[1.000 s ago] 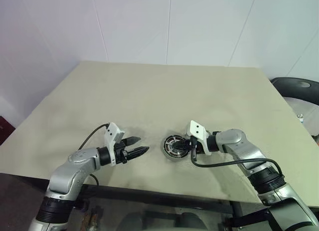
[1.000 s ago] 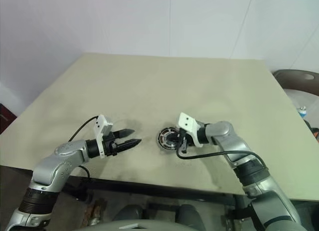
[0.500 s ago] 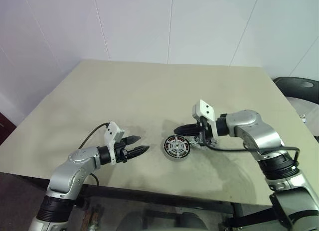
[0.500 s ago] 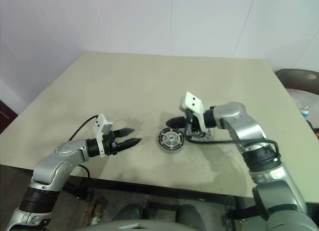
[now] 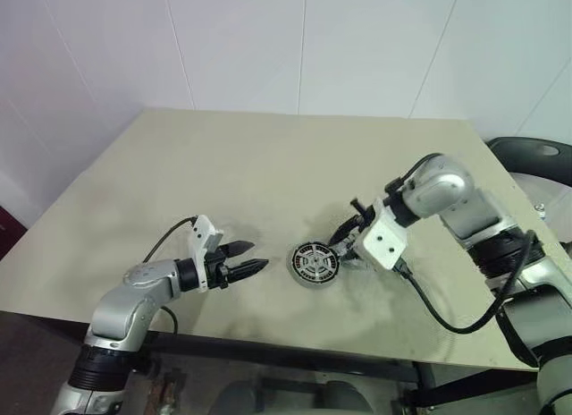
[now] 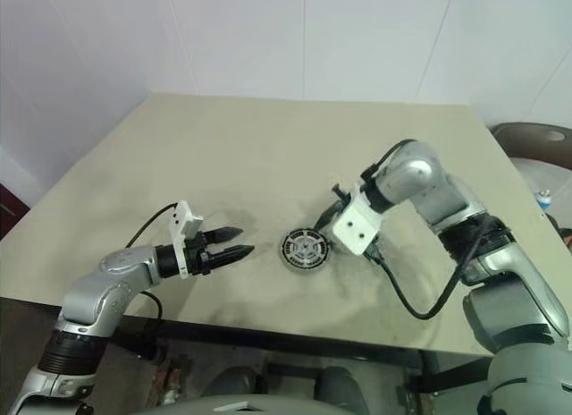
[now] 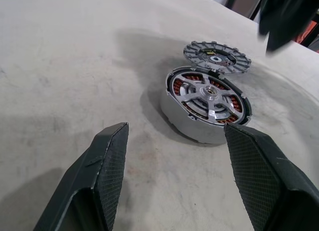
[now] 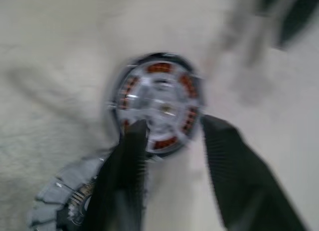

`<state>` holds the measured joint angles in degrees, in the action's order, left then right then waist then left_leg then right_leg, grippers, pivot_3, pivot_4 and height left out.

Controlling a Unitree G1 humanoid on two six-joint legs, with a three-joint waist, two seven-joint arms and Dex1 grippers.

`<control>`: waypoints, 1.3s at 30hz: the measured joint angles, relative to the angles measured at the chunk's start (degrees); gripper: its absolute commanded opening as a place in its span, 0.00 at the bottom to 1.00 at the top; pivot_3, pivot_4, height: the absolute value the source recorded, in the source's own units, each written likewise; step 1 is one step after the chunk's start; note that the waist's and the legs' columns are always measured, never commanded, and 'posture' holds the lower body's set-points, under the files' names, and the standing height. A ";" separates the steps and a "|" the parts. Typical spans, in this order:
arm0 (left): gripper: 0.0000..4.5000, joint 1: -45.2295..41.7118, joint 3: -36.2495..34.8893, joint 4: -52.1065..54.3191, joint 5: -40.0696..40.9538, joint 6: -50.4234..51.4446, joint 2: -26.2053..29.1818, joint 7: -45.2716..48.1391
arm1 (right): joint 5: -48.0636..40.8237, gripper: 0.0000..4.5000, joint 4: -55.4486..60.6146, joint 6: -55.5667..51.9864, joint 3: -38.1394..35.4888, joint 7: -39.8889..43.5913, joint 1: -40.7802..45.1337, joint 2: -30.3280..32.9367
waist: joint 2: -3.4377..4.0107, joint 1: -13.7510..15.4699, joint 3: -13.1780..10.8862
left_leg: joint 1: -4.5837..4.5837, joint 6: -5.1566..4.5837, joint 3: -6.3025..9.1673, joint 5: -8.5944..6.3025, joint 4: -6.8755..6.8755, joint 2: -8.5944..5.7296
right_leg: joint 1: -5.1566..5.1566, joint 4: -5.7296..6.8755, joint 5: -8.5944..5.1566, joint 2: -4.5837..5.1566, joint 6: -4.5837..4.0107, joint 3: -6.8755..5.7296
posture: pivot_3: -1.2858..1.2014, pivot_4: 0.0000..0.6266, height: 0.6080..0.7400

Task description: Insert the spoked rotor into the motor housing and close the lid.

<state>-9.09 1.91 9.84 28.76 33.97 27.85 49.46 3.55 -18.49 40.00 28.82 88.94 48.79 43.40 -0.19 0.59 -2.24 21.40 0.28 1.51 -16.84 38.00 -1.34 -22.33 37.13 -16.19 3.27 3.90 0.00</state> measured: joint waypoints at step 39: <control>0.72 2.18 -0.47 3.82 0.53 1.64 -0.12 -2.88 | 16.47 0.01 -14.76 18.37 9.04 -15.94 2.75 -4.81 | -0.01 -1.33 0.01 | -0.10 0.23 0.03 0.14 0.01 0.04 | -0.02 0.26 0.00 -0.03 -0.08 0.05 | 0.52 0.00 1.00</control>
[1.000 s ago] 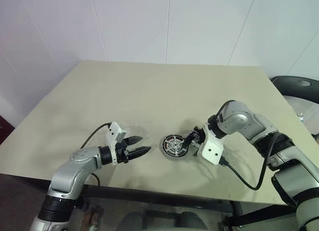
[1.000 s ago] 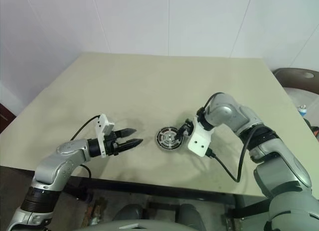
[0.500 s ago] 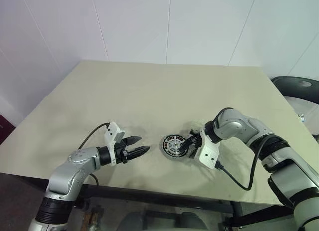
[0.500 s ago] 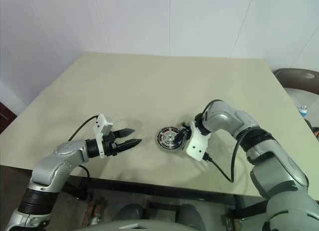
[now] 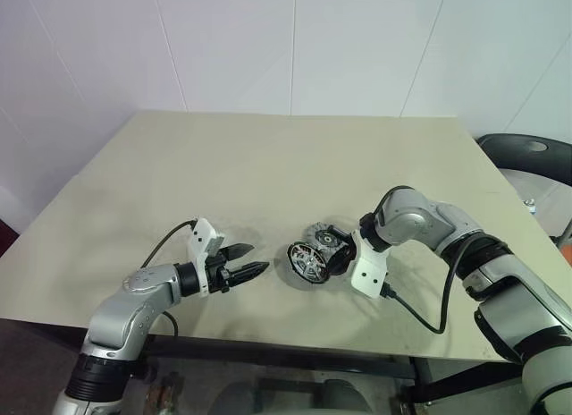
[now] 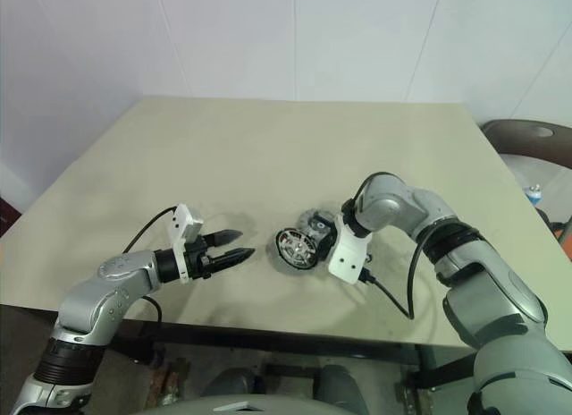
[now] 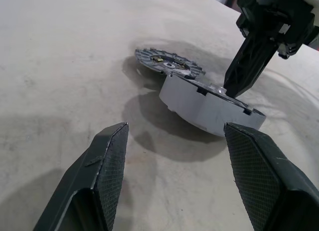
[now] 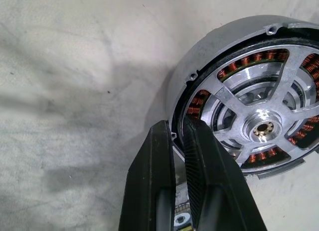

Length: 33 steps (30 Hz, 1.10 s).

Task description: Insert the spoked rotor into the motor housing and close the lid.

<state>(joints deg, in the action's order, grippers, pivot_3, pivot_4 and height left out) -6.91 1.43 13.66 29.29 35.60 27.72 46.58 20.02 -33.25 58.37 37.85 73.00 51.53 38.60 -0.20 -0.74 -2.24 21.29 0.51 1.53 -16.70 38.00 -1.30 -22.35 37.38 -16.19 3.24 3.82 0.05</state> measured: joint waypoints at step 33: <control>0.72 -0.34 1.80 -2.20 -0.34 -1.16 -1.87 -0.64 | -12.95 0.01 25.85 -92.67 5.92 16.50 -0.34 -5.38 | -0.14 -0.10 0.14 | -0.08 0.02 0.05 -0.01 -0.02 -0.03 | 0.03 0.00 0.04 0.06 -0.09 -0.04 | 0.52 0.00 1.00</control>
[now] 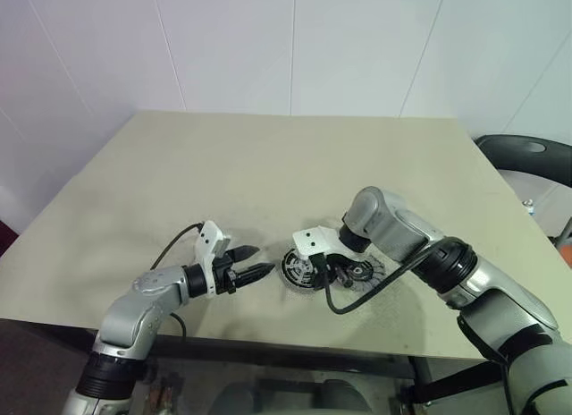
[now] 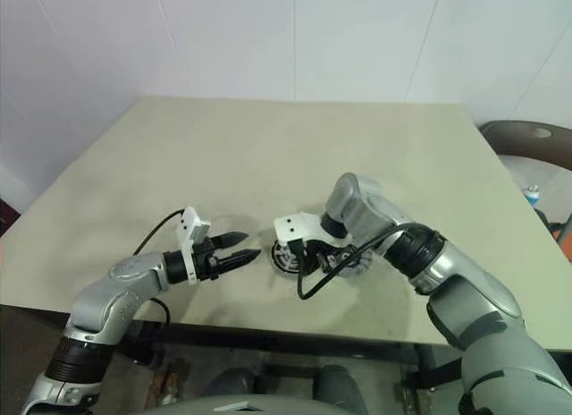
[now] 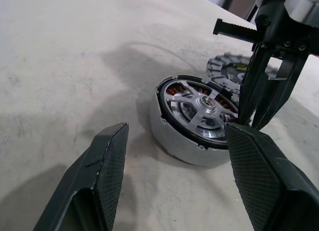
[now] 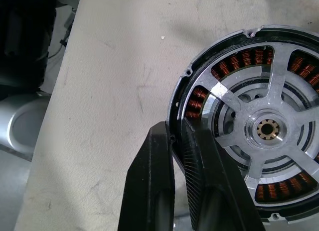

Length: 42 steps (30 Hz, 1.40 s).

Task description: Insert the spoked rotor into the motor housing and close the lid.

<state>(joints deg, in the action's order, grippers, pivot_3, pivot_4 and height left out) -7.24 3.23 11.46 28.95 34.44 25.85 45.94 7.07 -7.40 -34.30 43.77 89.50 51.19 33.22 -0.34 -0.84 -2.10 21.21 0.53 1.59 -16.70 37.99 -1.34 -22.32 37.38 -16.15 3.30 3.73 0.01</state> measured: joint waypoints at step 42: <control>0.72 -3.27 0.76 -5.90 -0.33 -1.55 0.38 4.01 | -21.66 0.01 7.49 1.30 -49.13 -21.57 -44.00 15.79 | 0.15 2.75 -0.10 | 0.23 -0.15 -0.13 -0.09 -0.09 -0.03 | -0.37 -0.29 0.10 0.16 -0.08 0.05 | 0.52 0.00 1.00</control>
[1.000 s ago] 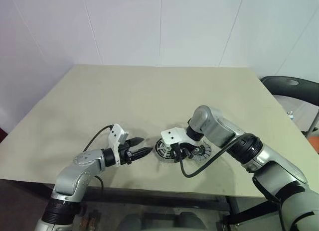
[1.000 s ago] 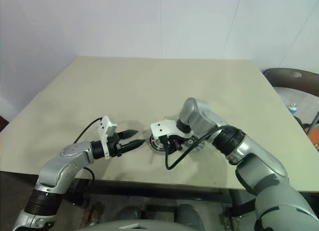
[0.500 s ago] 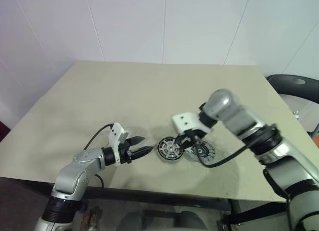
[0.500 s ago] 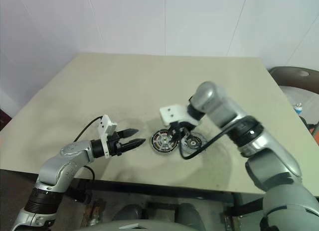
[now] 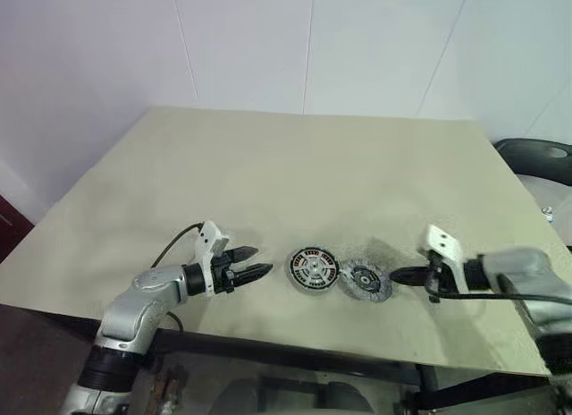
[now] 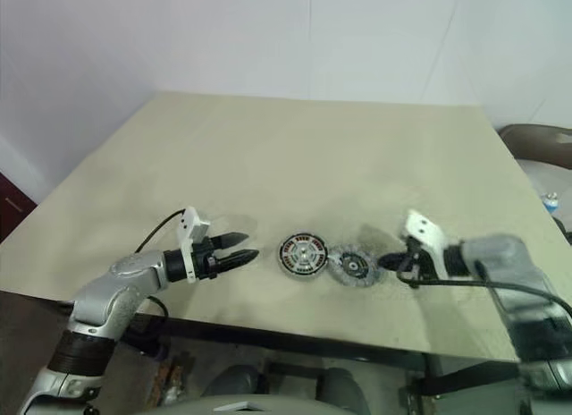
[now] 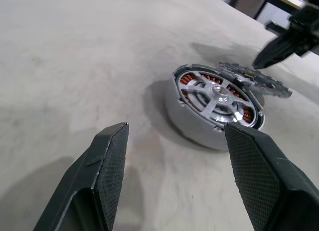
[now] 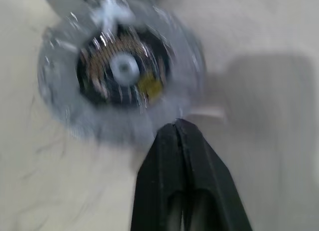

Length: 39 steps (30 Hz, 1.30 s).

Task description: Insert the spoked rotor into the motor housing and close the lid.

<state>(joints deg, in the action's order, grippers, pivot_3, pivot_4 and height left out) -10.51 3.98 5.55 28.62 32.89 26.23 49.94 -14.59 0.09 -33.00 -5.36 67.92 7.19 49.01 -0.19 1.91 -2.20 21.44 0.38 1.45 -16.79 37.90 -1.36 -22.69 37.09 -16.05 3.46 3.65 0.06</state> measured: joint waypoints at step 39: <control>0.72 -3.42 0.81 -2.01 -1.64 0.33 -0.35 1.70 | -9.92 0.01 12.27 -12.97 6.36 -15.89 -2.44 -7.84 | -0.21 0.32 -0.09 | -0.12 -0.20 0.03 -0.09 0.25 0.16 | 0.25 -0.08 0.12 -0.40 0.28 0.02 | 0.52 0.00 1.00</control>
<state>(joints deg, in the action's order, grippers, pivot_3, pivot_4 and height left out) -13.94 4.79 3.54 26.98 33.22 25.89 51.64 -24.51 12.36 -45.97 1.00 52.03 4.75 41.17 -0.41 2.23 -2.28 21.32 0.18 1.48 -16.88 38.15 -1.20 -22.44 37.01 -15.92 3.07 3.93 0.08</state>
